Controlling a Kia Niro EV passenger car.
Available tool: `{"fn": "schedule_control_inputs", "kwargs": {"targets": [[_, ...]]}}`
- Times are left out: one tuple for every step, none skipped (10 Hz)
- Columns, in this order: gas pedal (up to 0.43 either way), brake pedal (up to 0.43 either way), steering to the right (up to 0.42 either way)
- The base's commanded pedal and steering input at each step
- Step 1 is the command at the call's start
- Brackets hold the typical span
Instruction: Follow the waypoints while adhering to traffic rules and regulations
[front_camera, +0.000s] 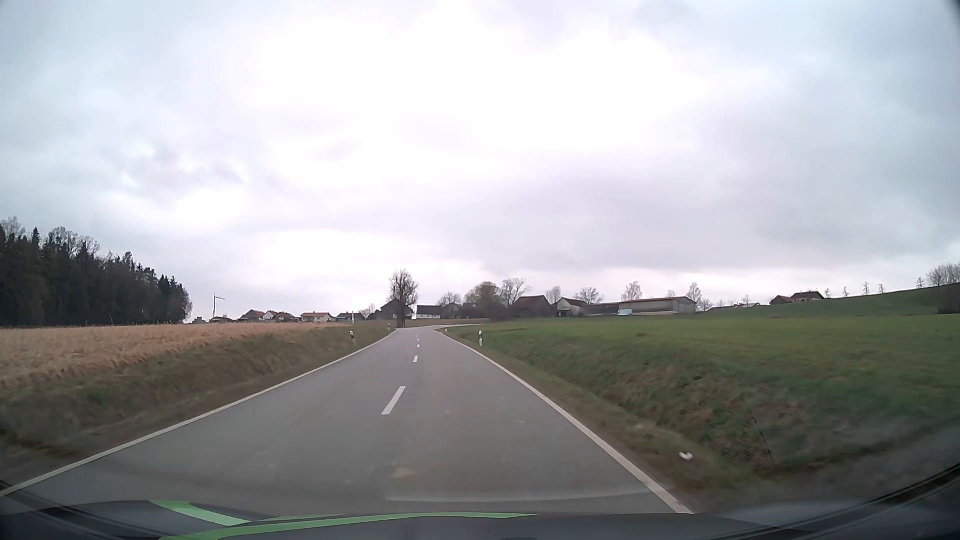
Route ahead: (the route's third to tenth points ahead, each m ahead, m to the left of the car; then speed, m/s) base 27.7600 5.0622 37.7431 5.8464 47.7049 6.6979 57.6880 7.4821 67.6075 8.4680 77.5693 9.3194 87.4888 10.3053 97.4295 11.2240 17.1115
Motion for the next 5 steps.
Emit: {"fn": "schedule_control_inputs", "kwargs": {"targets": [[0.287,0.0,-0.024],[0.287,0.0,-0.024],[0.287,0.0,-0.024],[0.287,0.0,-0.024],[0.287,0.0,-0.024]]}}
